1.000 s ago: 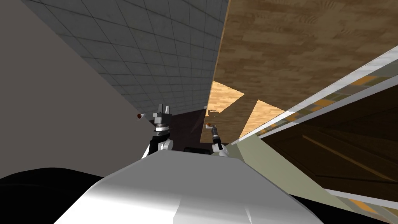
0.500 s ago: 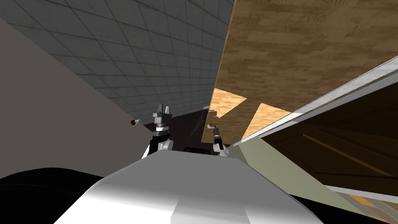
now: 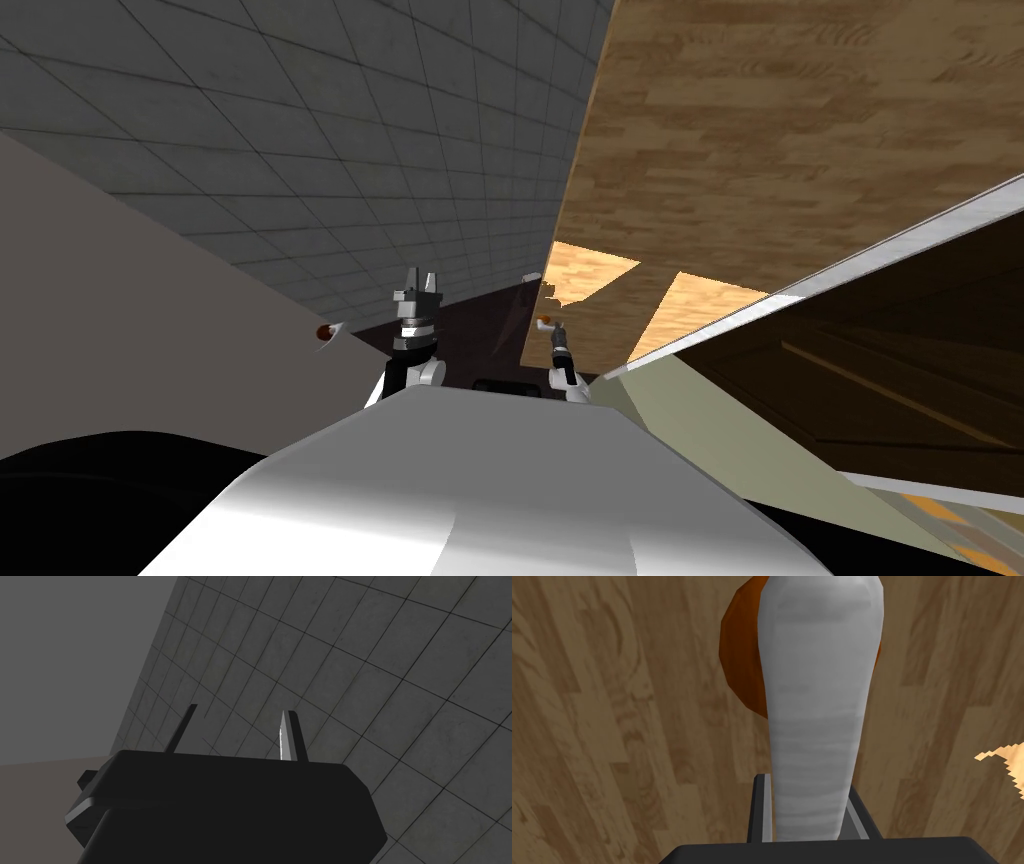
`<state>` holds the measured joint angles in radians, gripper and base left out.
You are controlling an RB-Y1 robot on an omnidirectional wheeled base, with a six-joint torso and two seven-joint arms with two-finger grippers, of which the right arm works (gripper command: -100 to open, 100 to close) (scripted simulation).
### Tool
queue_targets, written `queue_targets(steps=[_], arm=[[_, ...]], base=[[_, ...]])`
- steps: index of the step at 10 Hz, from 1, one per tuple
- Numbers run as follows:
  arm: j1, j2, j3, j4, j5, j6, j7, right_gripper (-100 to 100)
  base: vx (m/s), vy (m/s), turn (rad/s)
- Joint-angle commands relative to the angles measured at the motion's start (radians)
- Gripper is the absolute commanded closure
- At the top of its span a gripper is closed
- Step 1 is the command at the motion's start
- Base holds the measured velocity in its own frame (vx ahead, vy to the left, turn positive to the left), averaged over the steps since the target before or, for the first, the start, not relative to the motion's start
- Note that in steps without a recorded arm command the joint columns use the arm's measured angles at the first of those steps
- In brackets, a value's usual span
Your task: Push the door open
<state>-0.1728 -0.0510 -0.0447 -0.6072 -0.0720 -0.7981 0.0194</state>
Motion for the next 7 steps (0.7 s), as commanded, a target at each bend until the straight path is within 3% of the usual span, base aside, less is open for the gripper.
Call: queue_targets(steps=[1,3,7], arm=[[0.0,-0.006,-0.012,0.0,-0.007,0.0,0.005,100],[0.0,-0.007,-0.016,0.001,-0.01,0.0,0.006,100],[0.0,-0.014,-0.058,0.002,-0.035,-0.001,0.021,100]], base=[[0.108,0.028,-0.056],[0.145,0.063,-0.03],[0.163,0.091,-0.052]])
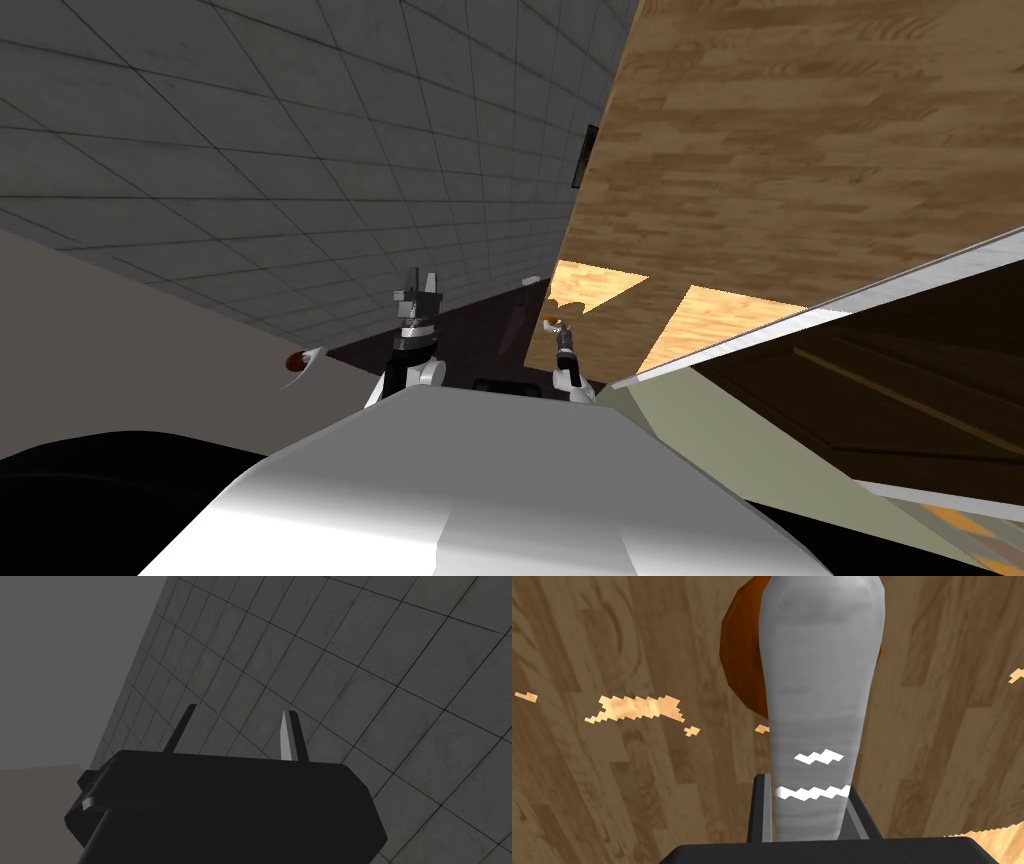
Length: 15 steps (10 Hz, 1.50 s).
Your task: Push the door open
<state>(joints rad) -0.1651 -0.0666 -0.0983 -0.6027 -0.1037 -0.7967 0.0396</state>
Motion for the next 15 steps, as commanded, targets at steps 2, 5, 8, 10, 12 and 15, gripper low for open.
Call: queue_targets(steps=[2,5,8,10,12,15], arm=[[-0.007,0.004,-0.025,-0.002,-0.016,-0.003,0.009,100],[-0.007,0.01,-0.046,-0.001,-0.029,-0.003,0.017,100],[-0.003,-0.014,-0.074,0.005,-0.044,-0.007,0.022,100],[-0.003,-0.018,-0.092,0.006,-0.055,-0.008,0.029,100],[-0.002,-0.02,-0.112,0.007,-0.067,-0.008,0.036,100],[-0.002,-0.02,-0.14,0.008,-0.085,-0.009,0.047,100]], base=[[0.198,0.091,-0.061],[0.183,0.091,-0.055],[0.123,0.04,-0.051],[0.178,0.043,-0.038],[0.202,0.062,-0.049],[0.195,0.056,-0.051]])
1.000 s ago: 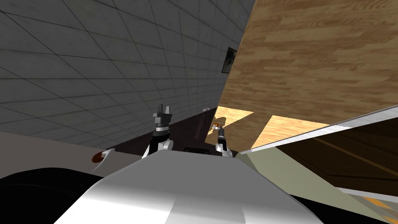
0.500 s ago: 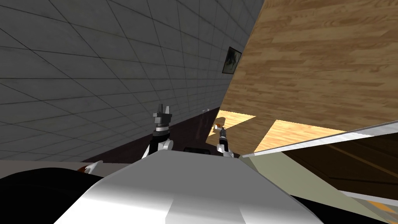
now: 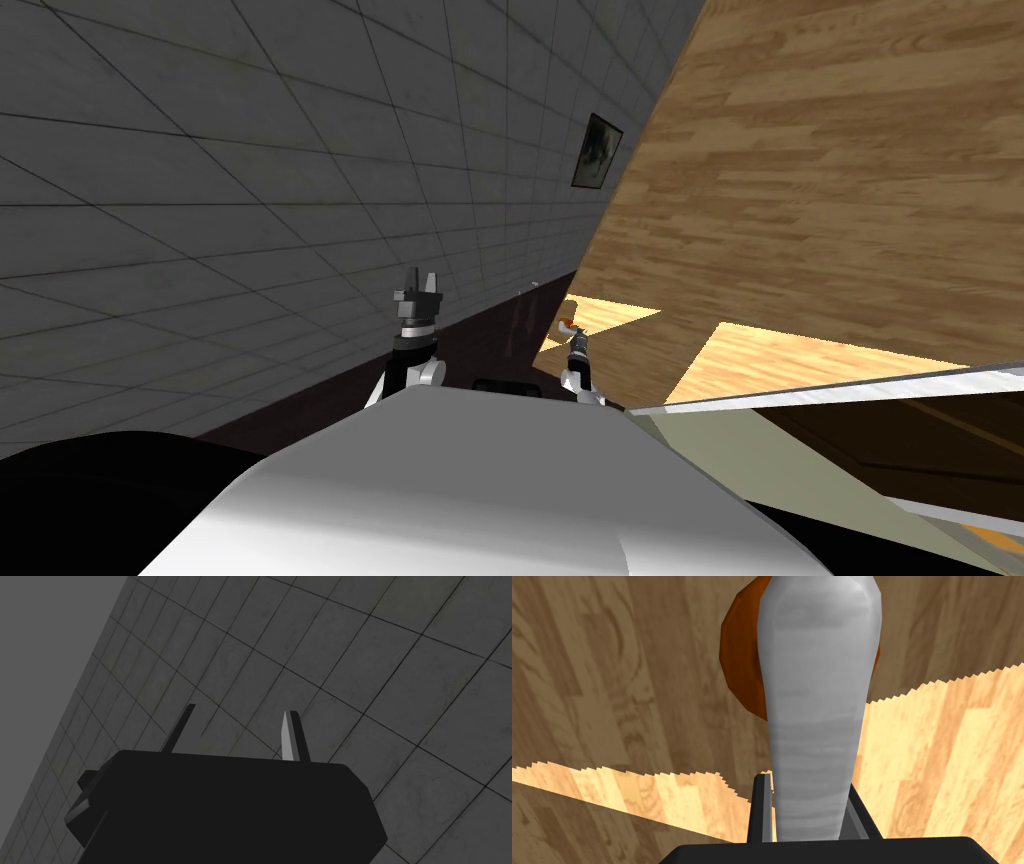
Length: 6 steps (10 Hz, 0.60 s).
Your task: Push the door open
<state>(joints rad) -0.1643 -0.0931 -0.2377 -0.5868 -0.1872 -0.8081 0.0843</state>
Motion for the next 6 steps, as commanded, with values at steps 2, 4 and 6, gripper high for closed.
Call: queue_targets(steps=[2,4,6], arm=[[-0.003,0.008,-0.013,-0.008,-0.009,0.002,0.008,100],[0.006,-0.007,-0.034,-0.008,-0.02,0.001,0.012,100],[0.006,-0.009,-0.051,-0.007,-0.031,0.0,0.019,100]], base=[[0.178,0.058,-0.043],[0.088,0.008,-0.047],[0.208,0.027,-0.049]])
